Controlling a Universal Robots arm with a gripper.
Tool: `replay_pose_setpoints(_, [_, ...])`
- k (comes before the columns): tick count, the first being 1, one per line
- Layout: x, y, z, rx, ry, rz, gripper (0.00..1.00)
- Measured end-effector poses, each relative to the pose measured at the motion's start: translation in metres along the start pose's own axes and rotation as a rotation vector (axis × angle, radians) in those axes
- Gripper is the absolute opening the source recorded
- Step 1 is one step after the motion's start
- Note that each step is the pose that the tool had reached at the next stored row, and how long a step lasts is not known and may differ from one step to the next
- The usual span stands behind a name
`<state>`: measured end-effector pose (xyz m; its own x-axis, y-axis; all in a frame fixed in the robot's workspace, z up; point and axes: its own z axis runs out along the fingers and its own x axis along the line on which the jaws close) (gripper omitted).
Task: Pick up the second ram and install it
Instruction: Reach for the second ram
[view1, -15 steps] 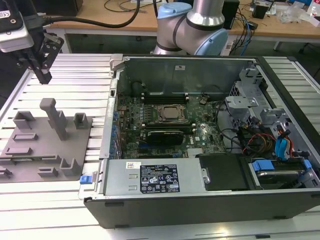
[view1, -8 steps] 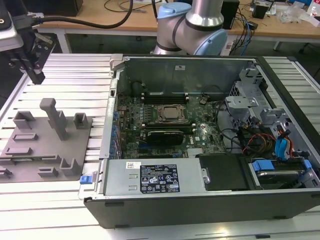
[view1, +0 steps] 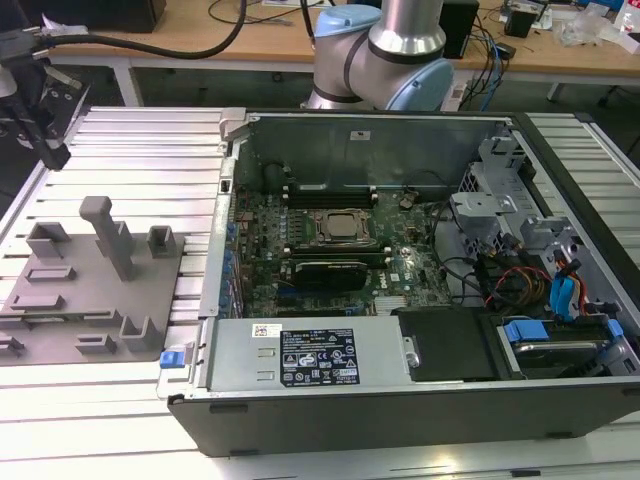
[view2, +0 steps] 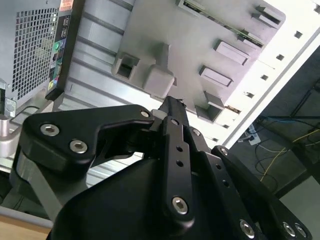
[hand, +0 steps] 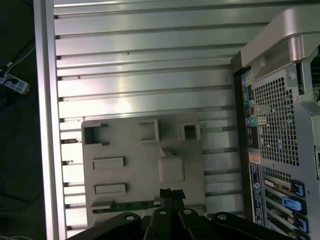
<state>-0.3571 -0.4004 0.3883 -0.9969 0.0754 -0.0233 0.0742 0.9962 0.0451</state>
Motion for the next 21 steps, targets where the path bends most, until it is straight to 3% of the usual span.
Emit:
replay_pose_setpoints(5, [0.0228,-0.0126,0.0007,0.0001,0.0,0.0,0.11])
replay_pose_setpoints(7, [0.0323,-0.0248,0.0016,0.0,0.0001,0.0,0.11])
replay_pose_setpoints(11, [0.0369,-0.0356,0.0024,0.0,0.0001,-0.001,0.11])
replay_pose_setpoints(21, [0.0369,-0.0365,0.0023,0.0,0.0001,-0.001,0.11])
